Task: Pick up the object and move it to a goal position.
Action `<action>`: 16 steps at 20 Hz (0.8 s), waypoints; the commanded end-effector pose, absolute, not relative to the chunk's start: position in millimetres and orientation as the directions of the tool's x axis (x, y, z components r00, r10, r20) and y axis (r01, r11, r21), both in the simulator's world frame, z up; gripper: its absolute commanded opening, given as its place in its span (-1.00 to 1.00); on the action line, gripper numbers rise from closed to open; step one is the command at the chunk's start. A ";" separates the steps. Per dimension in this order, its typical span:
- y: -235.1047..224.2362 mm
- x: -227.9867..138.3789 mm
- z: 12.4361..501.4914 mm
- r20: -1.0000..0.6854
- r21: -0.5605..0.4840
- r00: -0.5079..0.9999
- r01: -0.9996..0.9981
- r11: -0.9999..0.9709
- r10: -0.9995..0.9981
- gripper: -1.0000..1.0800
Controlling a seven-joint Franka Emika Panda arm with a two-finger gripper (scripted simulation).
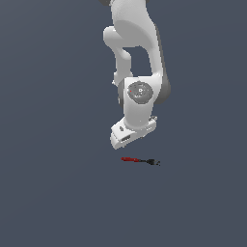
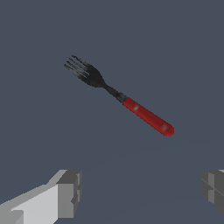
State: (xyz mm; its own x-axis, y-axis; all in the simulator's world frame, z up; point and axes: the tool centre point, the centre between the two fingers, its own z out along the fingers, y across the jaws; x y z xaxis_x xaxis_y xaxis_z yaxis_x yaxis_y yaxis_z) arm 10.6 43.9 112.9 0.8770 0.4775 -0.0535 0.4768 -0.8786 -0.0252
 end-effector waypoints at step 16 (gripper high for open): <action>67.4 41.3 80.3 -0.023 -0.019 0.501 0.865 -0.501 0.865 0.92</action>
